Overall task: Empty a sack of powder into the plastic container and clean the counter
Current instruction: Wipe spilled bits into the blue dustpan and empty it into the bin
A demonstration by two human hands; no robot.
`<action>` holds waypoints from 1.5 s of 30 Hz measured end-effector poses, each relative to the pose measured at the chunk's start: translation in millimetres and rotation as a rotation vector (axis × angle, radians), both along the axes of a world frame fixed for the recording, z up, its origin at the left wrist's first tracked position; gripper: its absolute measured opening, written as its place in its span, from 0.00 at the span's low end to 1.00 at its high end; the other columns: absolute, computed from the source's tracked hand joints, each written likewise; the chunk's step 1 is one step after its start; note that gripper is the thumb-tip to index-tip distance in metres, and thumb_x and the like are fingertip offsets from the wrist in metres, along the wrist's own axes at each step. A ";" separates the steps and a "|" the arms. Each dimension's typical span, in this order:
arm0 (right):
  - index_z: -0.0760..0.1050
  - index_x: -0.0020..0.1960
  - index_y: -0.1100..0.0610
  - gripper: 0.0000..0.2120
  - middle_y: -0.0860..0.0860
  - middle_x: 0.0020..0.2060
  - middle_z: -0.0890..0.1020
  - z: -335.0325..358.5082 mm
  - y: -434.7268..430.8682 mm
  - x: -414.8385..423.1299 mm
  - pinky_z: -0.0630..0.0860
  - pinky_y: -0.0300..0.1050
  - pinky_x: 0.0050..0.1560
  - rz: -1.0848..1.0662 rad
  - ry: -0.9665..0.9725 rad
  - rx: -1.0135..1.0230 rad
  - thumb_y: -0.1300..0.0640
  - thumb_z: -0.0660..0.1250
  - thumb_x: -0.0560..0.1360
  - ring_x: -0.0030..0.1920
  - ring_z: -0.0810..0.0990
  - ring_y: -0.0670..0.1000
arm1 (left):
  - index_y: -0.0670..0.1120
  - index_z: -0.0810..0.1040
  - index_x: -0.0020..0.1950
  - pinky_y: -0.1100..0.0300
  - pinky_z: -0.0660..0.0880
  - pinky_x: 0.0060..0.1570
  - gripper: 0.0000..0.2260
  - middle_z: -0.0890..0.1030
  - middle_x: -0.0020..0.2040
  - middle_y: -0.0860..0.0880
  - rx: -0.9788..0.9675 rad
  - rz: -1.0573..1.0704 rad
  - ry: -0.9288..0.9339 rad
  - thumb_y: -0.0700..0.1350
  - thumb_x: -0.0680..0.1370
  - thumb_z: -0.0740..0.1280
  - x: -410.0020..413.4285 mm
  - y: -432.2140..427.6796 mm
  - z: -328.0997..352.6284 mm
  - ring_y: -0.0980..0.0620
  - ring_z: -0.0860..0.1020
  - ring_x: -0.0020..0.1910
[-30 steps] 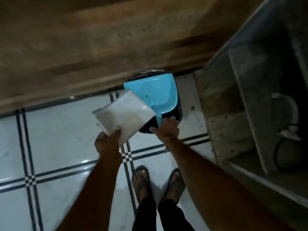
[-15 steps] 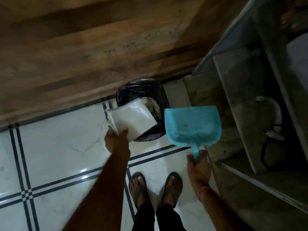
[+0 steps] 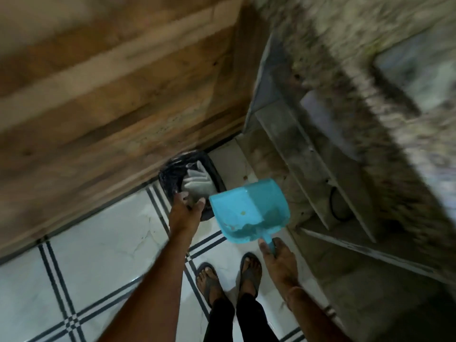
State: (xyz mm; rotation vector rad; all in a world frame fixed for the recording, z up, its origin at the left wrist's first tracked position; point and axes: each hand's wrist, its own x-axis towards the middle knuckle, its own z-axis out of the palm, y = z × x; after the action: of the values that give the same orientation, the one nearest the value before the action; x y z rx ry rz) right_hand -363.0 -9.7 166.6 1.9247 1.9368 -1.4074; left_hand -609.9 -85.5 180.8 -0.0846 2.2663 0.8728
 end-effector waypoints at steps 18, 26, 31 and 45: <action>0.78 0.69 0.54 0.25 0.49 0.61 0.83 228.5 14.0 77.9 0.76 0.48 0.64 -0.232 0.172 -0.138 0.41 0.69 0.78 0.62 0.81 0.51 | 0.47 0.75 0.71 0.48 0.77 0.59 0.24 0.81 0.59 0.45 0.222 -0.663 0.335 0.55 0.78 0.72 97.1 110.0 263.5 0.43 0.80 0.59; 0.80 0.58 0.46 0.16 0.45 0.52 0.85 231.0 9.7 79.8 0.81 0.52 0.57 -0.410 0.198 -0.071 0.37 0.69 0.76 0.51 0.82 0.42 | 0.44 0.76 0.66 0.44 0.72 0.55 0.27 0.76 0.61 0.39 0.336 -1.187 0.955 0.63 0.77 0.63 71.4 255.0 291.3 0.38 0.74 0.59; 0.79 0.51 0.42 0.15 0.45 0.48 0.85 214.3 -9.1 85.8 0.82 0.53 0.55 -0.530 0.206 -0.090 0.33 0.67 0.73 0.49 0.83 0.47 | 0.45 0.69 0.74 0.41 0.68 0.66 0.30 0.72 0.70 0.36 0.102 -1.447 0.889 0.62 0.79 0.65 81.7 314.0 280.5 0.35 0.70 0.69; 0.79 0.52 0.52 0.10 0.51 0.44 0.84 217.4 -92.3 186.1 0.76 0.36 0.39 -0.946 0.292 -0.093 0.46 0.71 0.77 0.43 0.83 0.51 | 0.40 0.71 0.68 0.44 0.72 0.54 0.16 0.77 0.62 0.36 0.454 -1.960 0.603 0.49 0.85 0.61 320.6 246.0 281.9 0.35 0.77 0.60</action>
State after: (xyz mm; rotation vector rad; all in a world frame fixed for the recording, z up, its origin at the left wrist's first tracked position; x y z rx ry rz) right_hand -176.9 -102.0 384.0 2.8722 0.9484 -1.9908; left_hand -289.4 160.5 462.7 2.3074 1.3309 0.1581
